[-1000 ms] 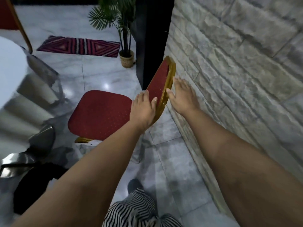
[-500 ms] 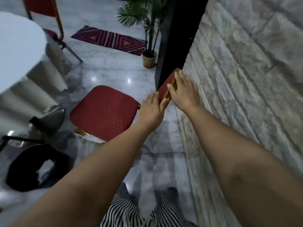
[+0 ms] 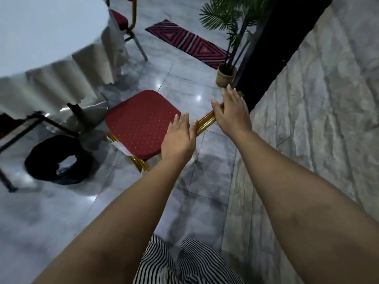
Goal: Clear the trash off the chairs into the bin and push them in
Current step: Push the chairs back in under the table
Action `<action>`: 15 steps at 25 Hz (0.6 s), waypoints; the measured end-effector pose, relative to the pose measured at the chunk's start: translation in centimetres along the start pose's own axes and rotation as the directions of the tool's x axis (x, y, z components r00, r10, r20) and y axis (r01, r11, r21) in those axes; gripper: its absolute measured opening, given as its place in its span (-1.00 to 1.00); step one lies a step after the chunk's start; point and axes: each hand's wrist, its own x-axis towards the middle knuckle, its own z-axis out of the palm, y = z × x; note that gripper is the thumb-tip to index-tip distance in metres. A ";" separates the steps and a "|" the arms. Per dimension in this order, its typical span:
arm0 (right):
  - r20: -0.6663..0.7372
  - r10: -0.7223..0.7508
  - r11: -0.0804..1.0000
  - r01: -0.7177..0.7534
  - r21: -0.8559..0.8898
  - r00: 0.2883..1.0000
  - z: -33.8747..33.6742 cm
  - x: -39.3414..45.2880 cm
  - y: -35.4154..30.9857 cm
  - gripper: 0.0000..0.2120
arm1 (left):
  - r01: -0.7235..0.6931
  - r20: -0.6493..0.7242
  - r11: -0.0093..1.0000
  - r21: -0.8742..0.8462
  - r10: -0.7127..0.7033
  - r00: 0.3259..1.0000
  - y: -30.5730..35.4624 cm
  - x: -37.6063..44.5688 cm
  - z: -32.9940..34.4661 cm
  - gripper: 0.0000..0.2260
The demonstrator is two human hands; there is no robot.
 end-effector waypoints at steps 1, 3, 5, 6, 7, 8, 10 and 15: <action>-0.002 -0.022 1.000 0.022 0.011 1.000 0.1 0.3 0.3 -0.42 | 0.015 -0.038 1.000 0.008 -0.015 0.999 0.2 0.0 0.2 -0.48; -0.029 -0.060 0.997 0.061 0.041 0.998 0.6 0.6 0.6 -0.44 | 0.038 -0.084 0.999 0.017 -0.036 0.996 0.5 0.1 0.6 -0.49; -0.057 -0.088 0.994 0.091 0.065 0.994 1.0 0.8 0.7 -0.45 | 0.042 -0.104 0.998 0.040 -0.038 0.994 0.5 0.0 0.8 -0.50; -0.056 -0.103 0.991 0.107 0.074 0.993 1.2 1.1 0.8 -0.46 | 0.046 -0.115 0.997 0.055 -0.040 0.993 0.5 -0.1 1.0 -0.50; -0.055 -0.118 0.989 0.122 0.084 0.992 1.3 1.4 1.0 -0.47 | 0.051 -0.127 0.997 0.066 -0.042 0.991 0.6 0.0 1.1 -0.50; -0.055 -0.129 0.987 0.133 0.094 0.990 1.4 1.7 1.1 -0.48 | 0.054 -0.138 0.996 0.071 -0.044 0.989 0.7 0.1 1.1 -0.50; -0.053 -0.131 0.982 0.137 0.126 0.990 1.4 2.5 1.3 -0.50 | 0.059 -0.157 0.996 0.073 -0.046 0.987 0.9 0.5 1.3 -0.50; -0.017 -0.149 0.977 0.150 0.153 0.989 1.7 5.2 1.5 -0.50 | 0.088 -0.160 0.995 0.050 -0.079 0.984 1.5 2.5 1.6 -0.49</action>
